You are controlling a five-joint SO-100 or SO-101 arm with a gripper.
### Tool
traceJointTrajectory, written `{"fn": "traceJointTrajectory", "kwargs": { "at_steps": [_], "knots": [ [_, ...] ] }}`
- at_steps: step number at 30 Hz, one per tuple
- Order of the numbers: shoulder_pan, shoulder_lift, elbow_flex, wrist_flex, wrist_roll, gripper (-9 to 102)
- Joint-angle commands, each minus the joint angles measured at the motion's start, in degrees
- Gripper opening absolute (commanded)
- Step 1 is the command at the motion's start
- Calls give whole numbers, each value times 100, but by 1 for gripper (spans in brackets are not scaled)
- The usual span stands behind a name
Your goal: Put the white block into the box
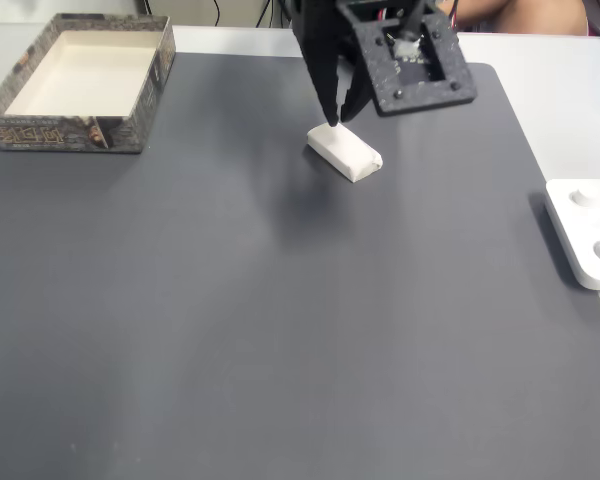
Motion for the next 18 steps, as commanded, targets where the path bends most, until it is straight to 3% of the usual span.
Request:
{"fn": "traceJointTrajectory", "kwargs": {
  "at_steps": [1, 10, 18],
  "knots": [
    [62, 18, -264, -44, 53, -2],
    [229, 105, -378, -211, 2540, -2],
    [334, 105, -308, -62, 2514, -2]
  ]
}}
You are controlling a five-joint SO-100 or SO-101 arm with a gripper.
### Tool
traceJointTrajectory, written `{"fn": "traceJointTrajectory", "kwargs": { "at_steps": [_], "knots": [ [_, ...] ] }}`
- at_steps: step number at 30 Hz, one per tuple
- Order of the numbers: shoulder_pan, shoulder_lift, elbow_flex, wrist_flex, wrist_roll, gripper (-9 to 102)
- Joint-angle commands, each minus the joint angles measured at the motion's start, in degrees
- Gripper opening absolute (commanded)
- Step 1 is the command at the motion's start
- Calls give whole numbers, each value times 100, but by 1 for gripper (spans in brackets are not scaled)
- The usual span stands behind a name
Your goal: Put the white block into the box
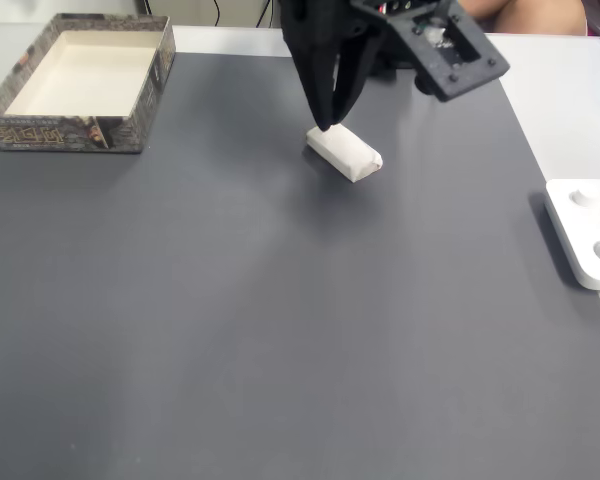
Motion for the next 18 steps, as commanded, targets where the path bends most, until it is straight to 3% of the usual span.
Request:
{"fn": "traceJointTrajectory", "kwargs": {
  "at_steps": [1, 10, 18],
  "knots": [
    [70, 105, -281, 62, 62, -2],
    [-35, 88, -211, 62, 132, 1],
    [-35, -18, -237, 369, 501, 15]
  ]
}}
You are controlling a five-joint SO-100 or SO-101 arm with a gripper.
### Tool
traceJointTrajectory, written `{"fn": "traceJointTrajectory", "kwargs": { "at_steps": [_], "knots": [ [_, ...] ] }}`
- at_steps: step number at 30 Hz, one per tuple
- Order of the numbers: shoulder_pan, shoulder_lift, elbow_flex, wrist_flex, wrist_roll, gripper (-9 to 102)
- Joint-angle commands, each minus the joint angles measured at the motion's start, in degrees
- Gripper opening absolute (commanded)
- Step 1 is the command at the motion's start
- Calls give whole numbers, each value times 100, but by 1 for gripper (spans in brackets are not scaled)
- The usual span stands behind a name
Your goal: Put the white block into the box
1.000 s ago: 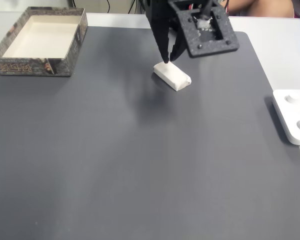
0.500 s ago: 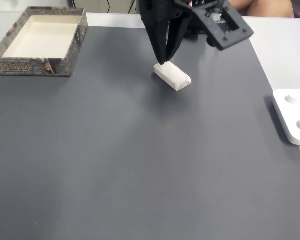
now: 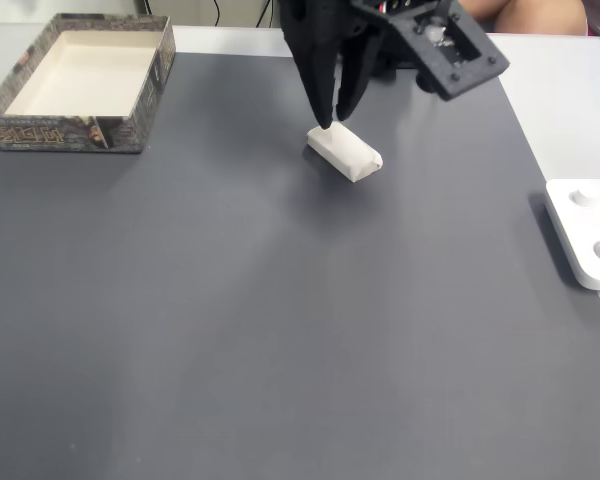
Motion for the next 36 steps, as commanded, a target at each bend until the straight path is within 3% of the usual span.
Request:
{"fn": "traceJointTrajectory", "kwargs": {
  "at_steps": [1, 5, 23, 28, 36],
  "knots": [
    [-35, -26, -264, 185, 202, 17],
    [-18, -167, -457, 352, 237, 22],
    [62, -721, -765, 352, 167, 22],
    [26, -527, -606, -9, -492, 27],
    [53, -185, -62, -325, -624, 28]
  ]
}}
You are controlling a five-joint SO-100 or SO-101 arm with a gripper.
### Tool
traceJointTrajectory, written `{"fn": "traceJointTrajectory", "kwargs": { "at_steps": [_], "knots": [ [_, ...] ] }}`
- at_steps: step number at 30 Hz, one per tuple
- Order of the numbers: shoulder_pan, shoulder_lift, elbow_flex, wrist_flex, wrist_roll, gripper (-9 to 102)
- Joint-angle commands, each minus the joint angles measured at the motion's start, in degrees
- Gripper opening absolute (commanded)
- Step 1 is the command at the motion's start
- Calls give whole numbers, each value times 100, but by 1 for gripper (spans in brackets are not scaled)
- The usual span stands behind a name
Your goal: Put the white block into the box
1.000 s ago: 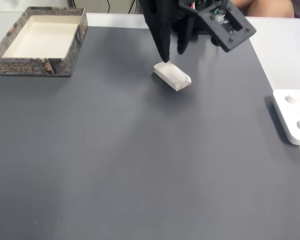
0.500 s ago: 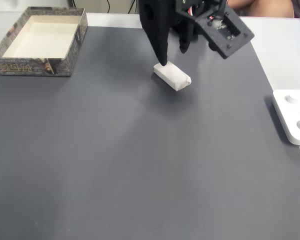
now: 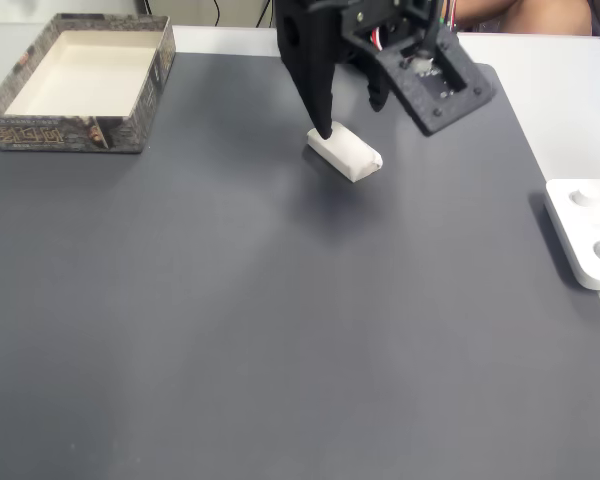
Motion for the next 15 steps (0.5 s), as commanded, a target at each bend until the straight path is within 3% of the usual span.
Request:
{"fn": "traceJointTrajectory", "kwargs": {
  "at_steps": [1, 8, 15],
  "knots": [
    [53, 580, 105, -220, -97, 28],
    [53, 870, 396, -861, -88, 30],
    [35, 817, 475, -976, -53, 30]
  ]
}}
